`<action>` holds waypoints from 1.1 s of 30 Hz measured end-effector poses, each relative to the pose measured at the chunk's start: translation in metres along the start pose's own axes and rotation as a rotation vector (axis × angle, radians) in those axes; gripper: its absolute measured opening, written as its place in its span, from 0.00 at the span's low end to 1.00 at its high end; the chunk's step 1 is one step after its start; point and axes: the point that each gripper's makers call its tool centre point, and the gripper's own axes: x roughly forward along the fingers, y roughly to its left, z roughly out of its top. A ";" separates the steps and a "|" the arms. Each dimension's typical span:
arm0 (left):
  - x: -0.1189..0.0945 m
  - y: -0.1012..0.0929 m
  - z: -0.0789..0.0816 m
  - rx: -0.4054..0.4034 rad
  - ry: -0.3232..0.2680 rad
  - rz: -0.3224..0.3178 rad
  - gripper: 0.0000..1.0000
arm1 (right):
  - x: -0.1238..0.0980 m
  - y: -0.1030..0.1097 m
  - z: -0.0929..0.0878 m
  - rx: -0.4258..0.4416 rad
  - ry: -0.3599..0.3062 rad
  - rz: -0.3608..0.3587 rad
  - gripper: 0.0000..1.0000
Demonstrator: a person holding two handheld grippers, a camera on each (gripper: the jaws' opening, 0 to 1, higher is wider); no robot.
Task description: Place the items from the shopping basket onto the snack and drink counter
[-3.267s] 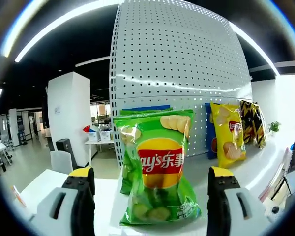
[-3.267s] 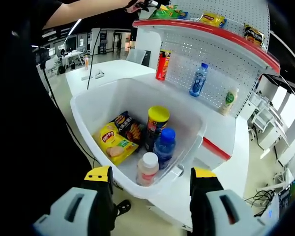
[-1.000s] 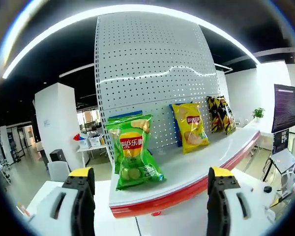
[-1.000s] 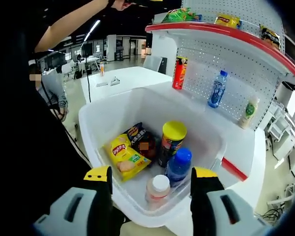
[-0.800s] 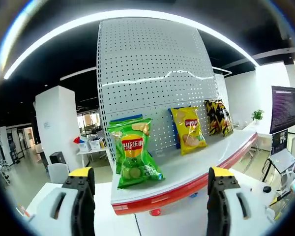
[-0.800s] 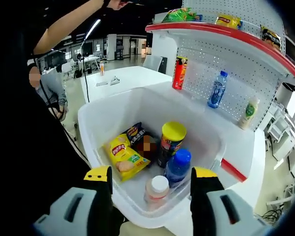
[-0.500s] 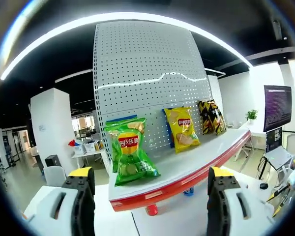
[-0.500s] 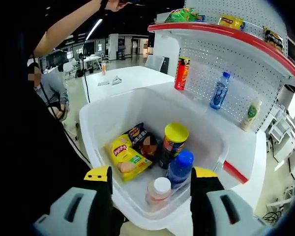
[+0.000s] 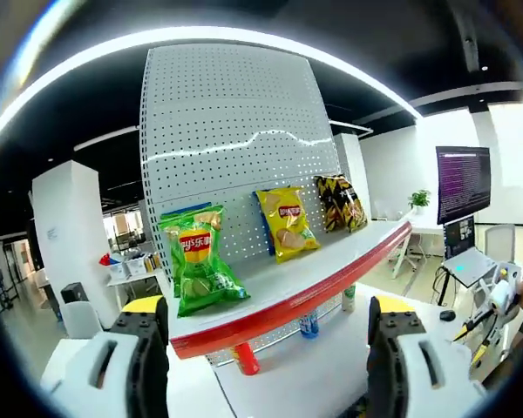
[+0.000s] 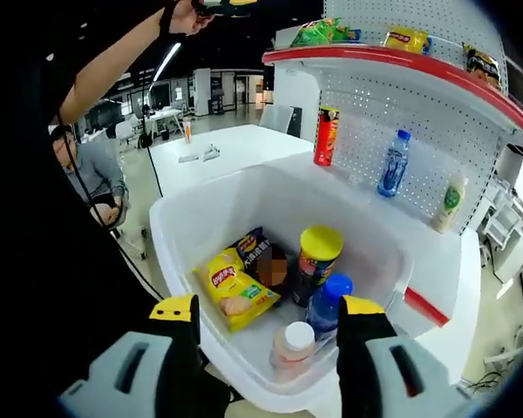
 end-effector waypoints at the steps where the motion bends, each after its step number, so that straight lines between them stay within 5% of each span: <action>1: -0.001 -0.003 -0.003 0.009 0.004 -0.014 0.94 | 0.000 0.000 0.000 -0.005 0.004 -0.004 0.62; 10: -0.009 -0.024 -0.031 0.103 0.079 -0.070 0.93 | 0.001 0.000 -0.004 -0.008 0.021 0.001 0.62; 28: -0.039 -0.062 -0.048 0.127 0.059 -0.171 0.95 | -0.001 -0.001 -0.006 -0.015 0.035 -0.004 0.62; 33: -0.044 -0.072 -0.062 0.208 0.055 -0.183 0.95 | -0.004 0.000 -0.007 -0.017 0.037 -0.002 0.62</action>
